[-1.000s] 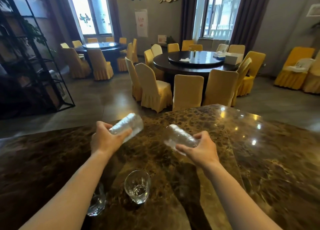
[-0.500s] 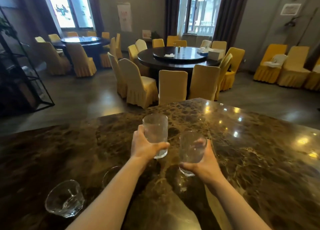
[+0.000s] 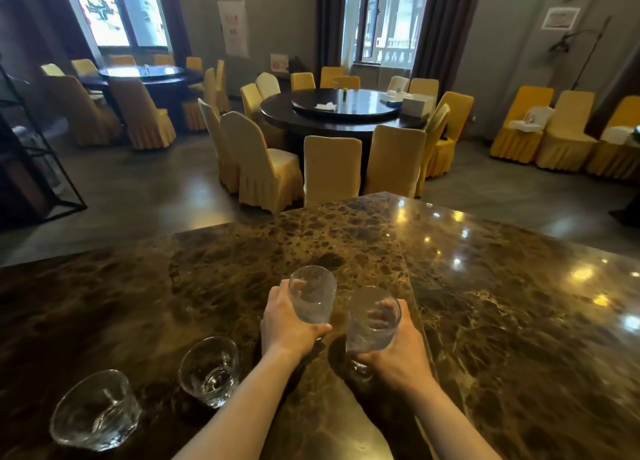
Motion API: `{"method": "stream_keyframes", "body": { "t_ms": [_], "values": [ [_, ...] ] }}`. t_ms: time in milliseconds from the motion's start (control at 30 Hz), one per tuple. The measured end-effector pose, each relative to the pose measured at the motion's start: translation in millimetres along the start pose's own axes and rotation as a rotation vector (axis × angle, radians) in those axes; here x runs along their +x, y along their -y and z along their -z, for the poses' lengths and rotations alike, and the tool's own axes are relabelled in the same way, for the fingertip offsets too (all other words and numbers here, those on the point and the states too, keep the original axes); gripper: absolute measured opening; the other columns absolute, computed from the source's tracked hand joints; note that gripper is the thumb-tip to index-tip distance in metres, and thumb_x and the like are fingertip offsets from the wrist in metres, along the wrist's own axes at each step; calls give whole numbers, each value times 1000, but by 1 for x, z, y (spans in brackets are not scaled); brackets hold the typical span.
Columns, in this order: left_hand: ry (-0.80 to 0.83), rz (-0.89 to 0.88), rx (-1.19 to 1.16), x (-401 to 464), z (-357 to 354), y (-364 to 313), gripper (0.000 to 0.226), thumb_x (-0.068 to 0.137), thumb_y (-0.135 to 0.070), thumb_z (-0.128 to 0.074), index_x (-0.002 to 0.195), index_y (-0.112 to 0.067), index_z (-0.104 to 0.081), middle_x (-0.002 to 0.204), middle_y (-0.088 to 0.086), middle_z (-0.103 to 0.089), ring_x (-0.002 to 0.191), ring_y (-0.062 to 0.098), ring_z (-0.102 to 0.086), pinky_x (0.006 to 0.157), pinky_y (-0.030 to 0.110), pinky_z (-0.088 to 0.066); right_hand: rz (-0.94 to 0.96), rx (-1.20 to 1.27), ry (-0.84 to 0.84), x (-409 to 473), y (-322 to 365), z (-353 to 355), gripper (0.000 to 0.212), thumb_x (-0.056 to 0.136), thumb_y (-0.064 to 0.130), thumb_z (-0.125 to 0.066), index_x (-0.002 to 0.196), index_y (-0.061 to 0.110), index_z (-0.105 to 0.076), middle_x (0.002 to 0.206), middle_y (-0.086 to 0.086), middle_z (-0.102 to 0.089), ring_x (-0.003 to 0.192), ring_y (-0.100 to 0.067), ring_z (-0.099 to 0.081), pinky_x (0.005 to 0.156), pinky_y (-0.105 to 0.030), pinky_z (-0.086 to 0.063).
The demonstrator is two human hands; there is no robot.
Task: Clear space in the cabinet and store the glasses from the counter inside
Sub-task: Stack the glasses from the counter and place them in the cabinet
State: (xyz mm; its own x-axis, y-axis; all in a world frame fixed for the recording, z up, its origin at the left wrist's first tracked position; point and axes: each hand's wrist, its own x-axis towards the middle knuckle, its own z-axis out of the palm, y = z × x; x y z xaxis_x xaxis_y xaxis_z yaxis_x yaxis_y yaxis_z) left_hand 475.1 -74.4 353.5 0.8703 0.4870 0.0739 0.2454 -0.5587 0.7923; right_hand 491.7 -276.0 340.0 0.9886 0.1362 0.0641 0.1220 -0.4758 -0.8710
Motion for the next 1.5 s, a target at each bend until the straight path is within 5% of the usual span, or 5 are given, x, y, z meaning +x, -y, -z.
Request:
{"method": "stream_keyframes", "body": {
  "t_ms": [467,667,767,967,1500],
  "values": [
    [110,76,43,-6,25,-18,125,58,-37,-95,153,-30,-14,151,-1,-33,135,22,-44,104,38,-43,4,-58,23,-16,37,27,125,44,75,-87,148,41,-27,143,18,-40,129,-8,-42,107,-41,-40],
    [-131,-262,85,-37,132,-30,79,81,-28,-77,145,-37,-31,134,-13,-48,120,4,-48,93,24,-46,459,-103,-215,-35,134,32,51,83,58,-69,124,31,-54,116,14,-59,106,0,-56,87,-31,-52],
    [-118,-328,231,-50,205,-3,60,80,-39,-75,130,-45,-43,120,-20,-53,110,0,-50,87,22,-43,647,-182,5,-49,181,-10,36,85,47,-70,115,32,-58,105,18,-60,97,0,-59,77,-28,-55],
    [301,2,697,-70,281,90,104,63,-68,-78,148,-52,-19,150,-11,-32,137,15,-34,110,41,-39,559,-712,549,-66,200,-119,92,76,57,-77,151,36,-29,151,4,-34,137,-22,-36,107,-43,-43],
    [188,1,541,-23,261,131,91,62,-52,-88,139,-42,-40,122,-5,-56,109,18,-58,94,36,-53,626,-713,604,-127,193,-129,72,68,42,-80,134,34,-51,124,6,-48,115,-15,-43,92,-28,-48]
  ]
}}
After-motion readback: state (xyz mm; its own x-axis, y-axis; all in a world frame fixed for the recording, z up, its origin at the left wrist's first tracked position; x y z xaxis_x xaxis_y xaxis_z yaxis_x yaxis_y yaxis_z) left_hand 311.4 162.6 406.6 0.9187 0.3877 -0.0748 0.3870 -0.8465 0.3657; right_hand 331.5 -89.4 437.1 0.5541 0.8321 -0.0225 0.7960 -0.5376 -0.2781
